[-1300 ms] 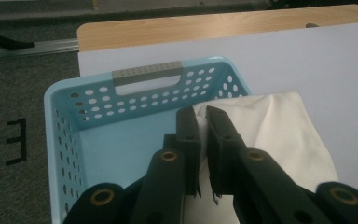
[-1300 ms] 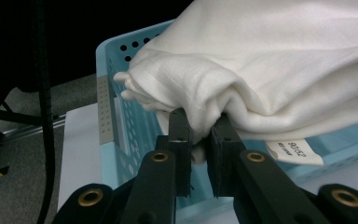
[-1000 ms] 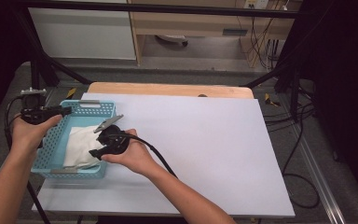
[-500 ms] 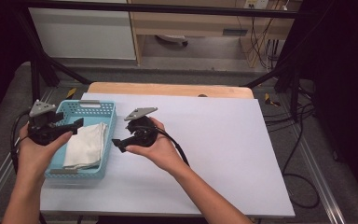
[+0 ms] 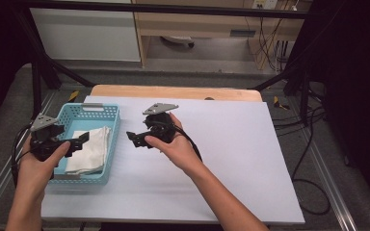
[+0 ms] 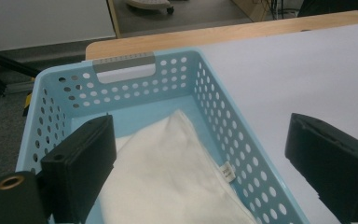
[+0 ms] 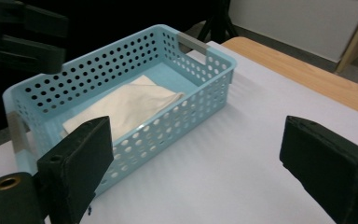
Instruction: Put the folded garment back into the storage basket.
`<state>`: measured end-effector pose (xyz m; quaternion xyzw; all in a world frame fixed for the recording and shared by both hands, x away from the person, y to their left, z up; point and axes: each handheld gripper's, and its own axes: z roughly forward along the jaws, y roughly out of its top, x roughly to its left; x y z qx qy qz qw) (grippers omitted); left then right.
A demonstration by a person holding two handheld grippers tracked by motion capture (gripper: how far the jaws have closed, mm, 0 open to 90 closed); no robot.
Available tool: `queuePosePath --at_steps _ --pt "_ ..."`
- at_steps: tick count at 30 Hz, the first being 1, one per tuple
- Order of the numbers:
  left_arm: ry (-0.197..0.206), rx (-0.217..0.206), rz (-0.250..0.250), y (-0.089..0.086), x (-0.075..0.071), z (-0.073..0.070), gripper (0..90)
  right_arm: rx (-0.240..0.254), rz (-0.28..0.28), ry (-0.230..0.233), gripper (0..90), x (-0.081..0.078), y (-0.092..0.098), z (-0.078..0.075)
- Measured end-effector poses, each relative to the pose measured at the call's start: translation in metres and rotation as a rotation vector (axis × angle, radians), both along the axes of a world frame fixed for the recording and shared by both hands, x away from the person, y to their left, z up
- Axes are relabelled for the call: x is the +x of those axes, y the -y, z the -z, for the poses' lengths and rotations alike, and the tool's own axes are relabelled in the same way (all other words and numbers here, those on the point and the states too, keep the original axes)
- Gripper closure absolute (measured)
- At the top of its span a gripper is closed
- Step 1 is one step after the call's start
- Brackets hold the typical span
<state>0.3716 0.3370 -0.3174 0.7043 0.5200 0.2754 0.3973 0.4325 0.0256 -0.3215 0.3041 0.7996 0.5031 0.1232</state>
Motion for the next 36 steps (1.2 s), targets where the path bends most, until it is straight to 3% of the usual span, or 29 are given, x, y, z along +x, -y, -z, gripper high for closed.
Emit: queuePosePath --at_steps 3,7,17,27,36 --pt "0.016 -0.005 0.016 0.0 -0.002 -0.002 7.1 -0.011 0.012 0.006 6.9 0.001 0.007 -0.001" --pt "0.007 -0.033 0.046 0.009 -0.005 -0.003 6.7 -0.007 0.028 -0.002 7.1 0.002 0.017 -0.002" --pt "0.0 -0.005 0.098 0.034 -0.01 0.002 5.9 0.027 0.036 0.012 8.1 0.005 0.042 -0.007" --pt "-0.008 0.016 0.143 0.056 -0.016 0.006 5.6 0.047 0.08 0.027 7.4 0.006 0.071 -0.012" --pt "-0.018 0.025 0.155 0.062 -0.018 0.012 5.6 0.085 0.118 0.048 6.4 0.008 0.099 -0.017"
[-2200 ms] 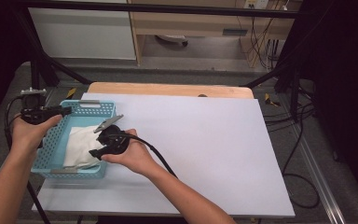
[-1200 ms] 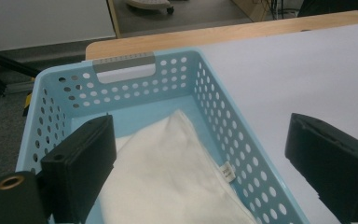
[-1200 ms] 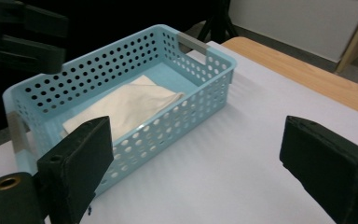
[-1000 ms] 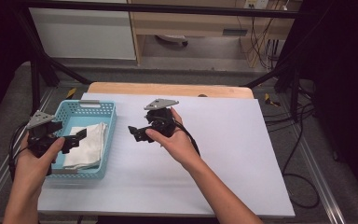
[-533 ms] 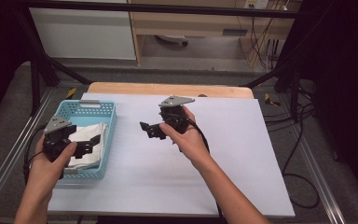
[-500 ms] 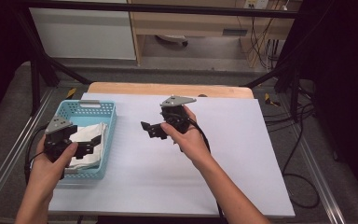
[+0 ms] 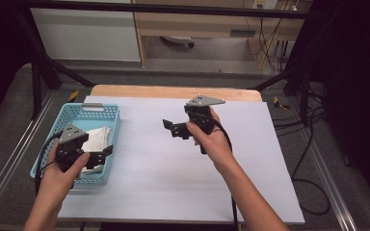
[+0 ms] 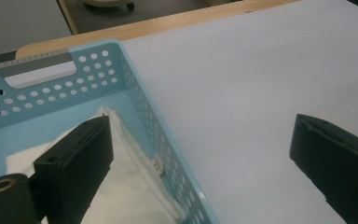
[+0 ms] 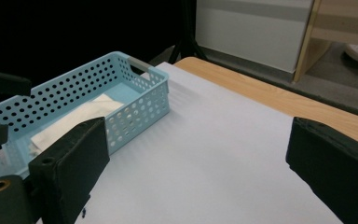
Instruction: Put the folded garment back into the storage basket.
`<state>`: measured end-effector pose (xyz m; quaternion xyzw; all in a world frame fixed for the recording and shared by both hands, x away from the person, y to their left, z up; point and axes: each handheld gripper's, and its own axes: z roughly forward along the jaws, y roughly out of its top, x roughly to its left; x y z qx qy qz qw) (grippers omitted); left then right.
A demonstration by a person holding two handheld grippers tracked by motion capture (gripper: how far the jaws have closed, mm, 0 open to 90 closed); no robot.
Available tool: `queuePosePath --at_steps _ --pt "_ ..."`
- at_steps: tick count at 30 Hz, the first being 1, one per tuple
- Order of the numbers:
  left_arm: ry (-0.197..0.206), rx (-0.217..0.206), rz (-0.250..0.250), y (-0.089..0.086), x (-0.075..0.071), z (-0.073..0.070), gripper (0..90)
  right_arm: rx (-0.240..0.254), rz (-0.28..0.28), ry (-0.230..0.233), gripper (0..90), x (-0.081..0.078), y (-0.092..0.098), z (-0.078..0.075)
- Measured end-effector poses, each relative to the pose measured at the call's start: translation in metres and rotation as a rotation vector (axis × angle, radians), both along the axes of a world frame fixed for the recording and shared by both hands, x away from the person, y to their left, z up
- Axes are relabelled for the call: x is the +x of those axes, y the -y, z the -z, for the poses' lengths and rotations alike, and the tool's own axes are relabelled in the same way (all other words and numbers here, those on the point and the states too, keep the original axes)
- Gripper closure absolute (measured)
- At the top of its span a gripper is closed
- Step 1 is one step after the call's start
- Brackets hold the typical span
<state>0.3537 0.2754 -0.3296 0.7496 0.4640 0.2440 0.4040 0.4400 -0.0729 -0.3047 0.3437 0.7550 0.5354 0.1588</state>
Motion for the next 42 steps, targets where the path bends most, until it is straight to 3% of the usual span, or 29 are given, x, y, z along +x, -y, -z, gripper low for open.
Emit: queuePosePath --at_steps 5,16,42 --pt "-0.002 -0.011 0.003 -0.001 -0.001 0.001 5.6 0.014 0.049 0.041 7.2 0.0 0.015 -0.001" --pt "-0.005 -0.029 0.009 -0.003 -0.003 0.001 5.6 0.044 0.112 0.023 7.3 0.001 0.045 -0.004" --pt "-0.002 -0.035 0.001 -0.008 -0.005 -0.001 5.5 0.073 0.183 0.022 6.8 -0.003 0.101 -0.007"
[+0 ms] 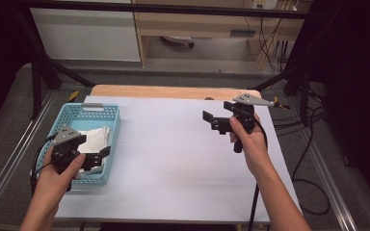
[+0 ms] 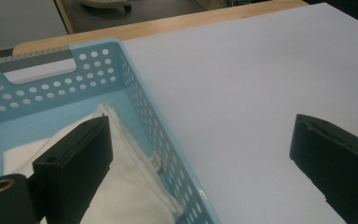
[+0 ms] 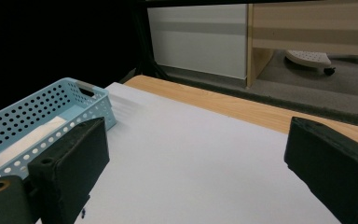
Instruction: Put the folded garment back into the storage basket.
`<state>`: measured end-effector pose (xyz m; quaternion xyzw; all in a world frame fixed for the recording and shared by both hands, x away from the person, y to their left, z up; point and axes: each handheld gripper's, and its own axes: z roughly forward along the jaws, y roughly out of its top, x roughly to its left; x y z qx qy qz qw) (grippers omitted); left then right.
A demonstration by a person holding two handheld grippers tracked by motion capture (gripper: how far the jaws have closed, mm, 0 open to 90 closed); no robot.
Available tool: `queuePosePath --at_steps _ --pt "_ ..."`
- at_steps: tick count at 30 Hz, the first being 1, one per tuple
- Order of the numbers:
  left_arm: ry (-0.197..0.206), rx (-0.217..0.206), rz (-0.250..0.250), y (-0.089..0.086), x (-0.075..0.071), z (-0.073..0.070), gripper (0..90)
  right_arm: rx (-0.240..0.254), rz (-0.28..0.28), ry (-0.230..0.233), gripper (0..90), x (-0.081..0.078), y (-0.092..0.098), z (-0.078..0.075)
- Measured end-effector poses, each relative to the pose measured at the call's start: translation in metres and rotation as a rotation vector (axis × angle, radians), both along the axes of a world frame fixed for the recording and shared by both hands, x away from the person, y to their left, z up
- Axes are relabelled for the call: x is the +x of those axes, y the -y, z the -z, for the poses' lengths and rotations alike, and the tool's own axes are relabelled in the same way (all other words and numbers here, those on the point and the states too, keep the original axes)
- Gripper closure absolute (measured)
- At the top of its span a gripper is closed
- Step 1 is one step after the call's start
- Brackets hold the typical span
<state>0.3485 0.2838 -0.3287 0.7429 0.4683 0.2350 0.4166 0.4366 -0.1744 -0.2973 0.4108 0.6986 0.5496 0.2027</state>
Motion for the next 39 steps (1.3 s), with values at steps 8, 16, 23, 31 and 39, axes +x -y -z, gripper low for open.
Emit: queuePosePath --at_steps 8,16,23,31,39 --pt "0.002 -0.002 -0.002 -0.001 -0.001 0.0 5.4 0.015 0.034 -0.002 6.7 -0.004 0.023 0.003" --pt "0.003 -0.006 -0.004 -0.002 -0.002 -0.001 5.5 0.028 0.068 0.002 6.6 -0.009 0.045 0.006" --pt "0.005 -0.007 -0.007 -0.002 -0.002 0.0 5.5 0.05 0.105 0.001 5.9 -0.014 0.069 0.011" --pt "0.004 -0.005 -0.004 -0.003 -0.003 -0.001 5.4 0.083 0.146 -0.011 6.1 -0.023 0.092 0.023" --pt "0.001 -0.004 -0.005 -0.003 -0.004 0.0 5.4 0.102 0.179 -0.027 6.3 -0.032 0.11 0.038"
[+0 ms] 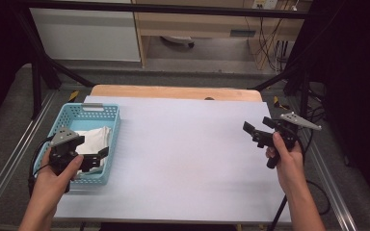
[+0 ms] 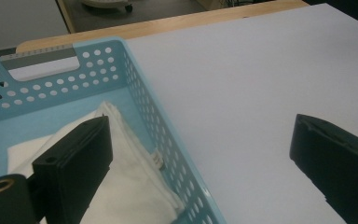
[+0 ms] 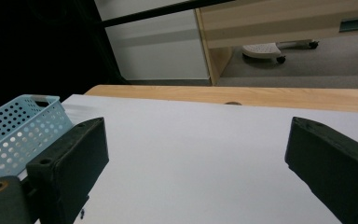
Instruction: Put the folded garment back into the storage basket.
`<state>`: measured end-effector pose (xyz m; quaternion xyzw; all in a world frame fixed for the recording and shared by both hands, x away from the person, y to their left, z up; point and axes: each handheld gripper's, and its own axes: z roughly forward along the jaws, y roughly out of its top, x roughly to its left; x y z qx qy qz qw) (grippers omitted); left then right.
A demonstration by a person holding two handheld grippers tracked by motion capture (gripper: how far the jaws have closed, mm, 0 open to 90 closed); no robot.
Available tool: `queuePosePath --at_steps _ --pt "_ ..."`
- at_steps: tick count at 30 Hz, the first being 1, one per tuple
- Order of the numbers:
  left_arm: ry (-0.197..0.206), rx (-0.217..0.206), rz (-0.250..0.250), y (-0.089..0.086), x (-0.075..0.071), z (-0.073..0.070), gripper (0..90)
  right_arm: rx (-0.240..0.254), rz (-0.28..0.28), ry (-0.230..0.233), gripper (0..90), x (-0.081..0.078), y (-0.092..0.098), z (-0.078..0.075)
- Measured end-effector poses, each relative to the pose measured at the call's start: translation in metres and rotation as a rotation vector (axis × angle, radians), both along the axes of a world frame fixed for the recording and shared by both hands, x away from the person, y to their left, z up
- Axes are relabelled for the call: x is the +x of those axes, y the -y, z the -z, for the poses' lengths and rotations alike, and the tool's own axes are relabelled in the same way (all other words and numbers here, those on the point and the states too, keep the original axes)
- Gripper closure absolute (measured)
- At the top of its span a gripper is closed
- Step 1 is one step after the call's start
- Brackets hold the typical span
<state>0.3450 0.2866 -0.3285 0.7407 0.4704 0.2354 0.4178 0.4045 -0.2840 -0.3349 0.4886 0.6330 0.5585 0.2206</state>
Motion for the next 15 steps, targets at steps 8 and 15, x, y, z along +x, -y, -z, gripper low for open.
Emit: queuePosePath --at_steps 8,15 --pt "-0.004 0.0 0.003 0.001 0.0 0.001 5.4 -0.008 0.02 -0.021 6.6 -0.008 0.011 0.017" --pt "-0.006 -0.002 0.005 0.0 0.0 0.002 5.3 -0.008 0.027 -0.04 6.7 -0.013 0.016 0.03"
